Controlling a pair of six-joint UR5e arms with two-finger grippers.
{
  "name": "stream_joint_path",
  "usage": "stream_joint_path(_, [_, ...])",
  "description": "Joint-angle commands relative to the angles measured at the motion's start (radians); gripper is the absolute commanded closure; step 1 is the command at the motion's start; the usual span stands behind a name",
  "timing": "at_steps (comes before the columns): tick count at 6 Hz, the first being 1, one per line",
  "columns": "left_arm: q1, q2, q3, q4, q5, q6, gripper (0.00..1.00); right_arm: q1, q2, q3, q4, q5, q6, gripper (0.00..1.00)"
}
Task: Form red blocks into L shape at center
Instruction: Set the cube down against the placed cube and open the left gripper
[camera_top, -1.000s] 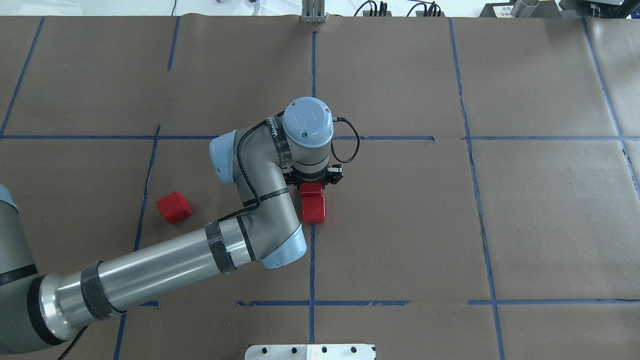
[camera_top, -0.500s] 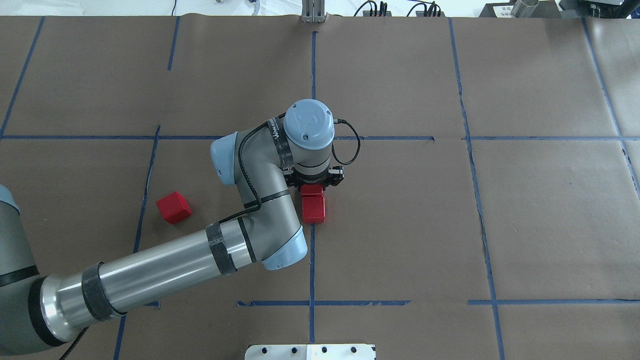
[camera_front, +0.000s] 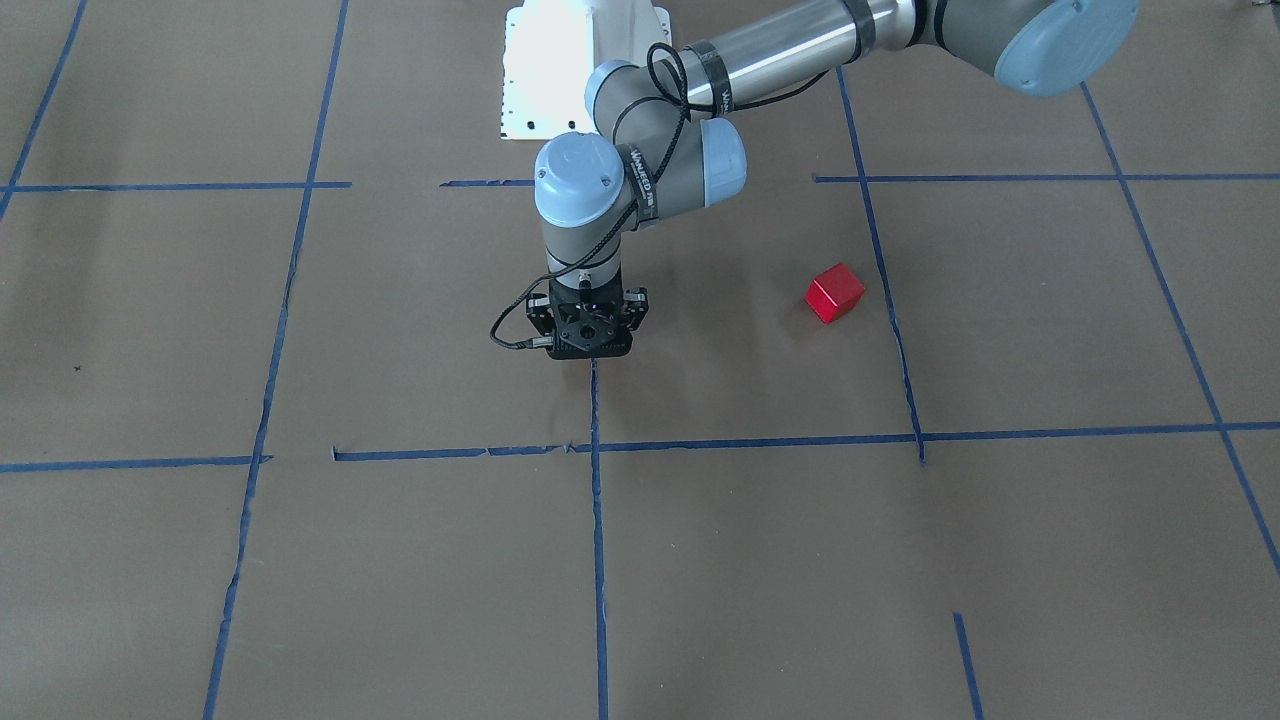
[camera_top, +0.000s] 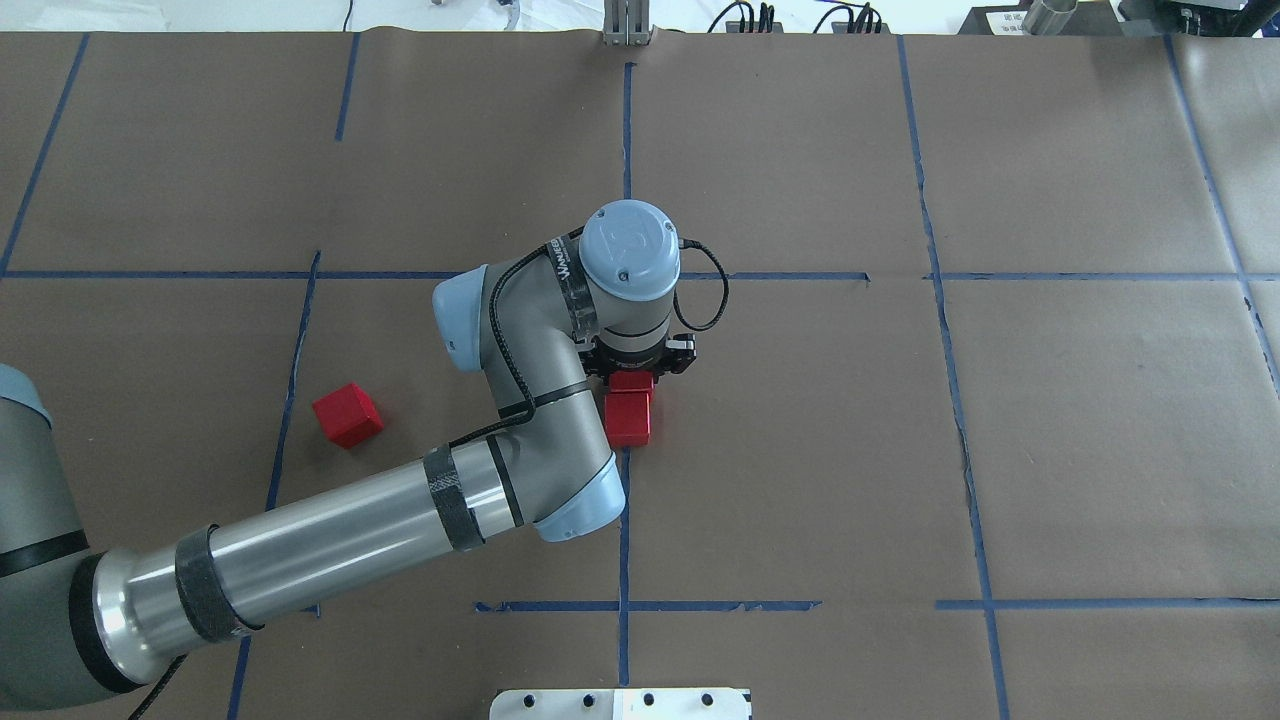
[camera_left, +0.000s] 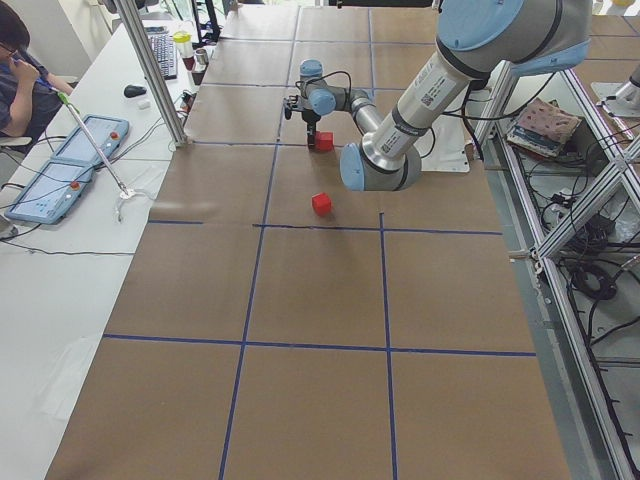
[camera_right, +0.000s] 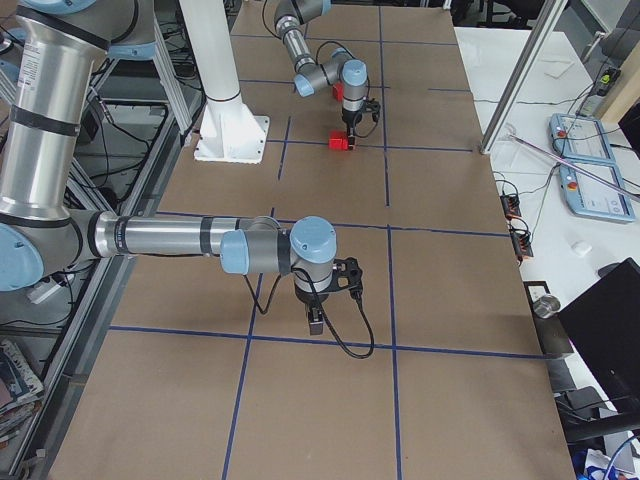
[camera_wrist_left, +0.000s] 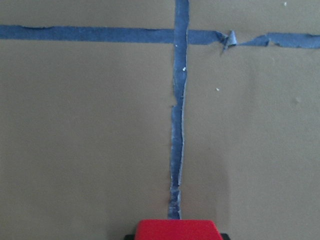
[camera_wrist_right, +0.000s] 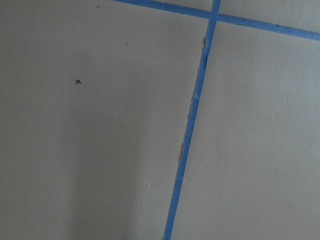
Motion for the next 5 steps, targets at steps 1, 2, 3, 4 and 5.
stream_joint_path(1, [0.002, -0.001, 0.003, 0.0, 0.0, 0.001, 0.6, -0.001, 0.0, -0.001, 0.0, 0.0, 0.0, 0.0])
stream_joint_path(2, [0.002, 0.0, 0.003, 0.0, 0.0, 0.004, 0.6, -0.001, 0.0, -0.001, 0.0, 0.001, 0.0, 0.0])
stream_joint_path(3, [0.002, 0.0, 0.003, 0.0, -0.001, 0.007, 0.6, -0.001, 0.0, -0.001, 0.0, 0.001, 0.0, 0.0])
stream_joint_path(4, [0.002, 0.0, 0.002, 0.0, -0.002, 0.007, 0.59, -0.001, 0.0, -0.001, 0.0, 0.001, 0.0, 0.0])
stream_joint_path(5, [0.002, 0.0, 0.002, 0.0, 0.0, 0.008, 0.59, -0.001, 0.0, 0.0, 0.0, 0.001, 0.0, 0.0])
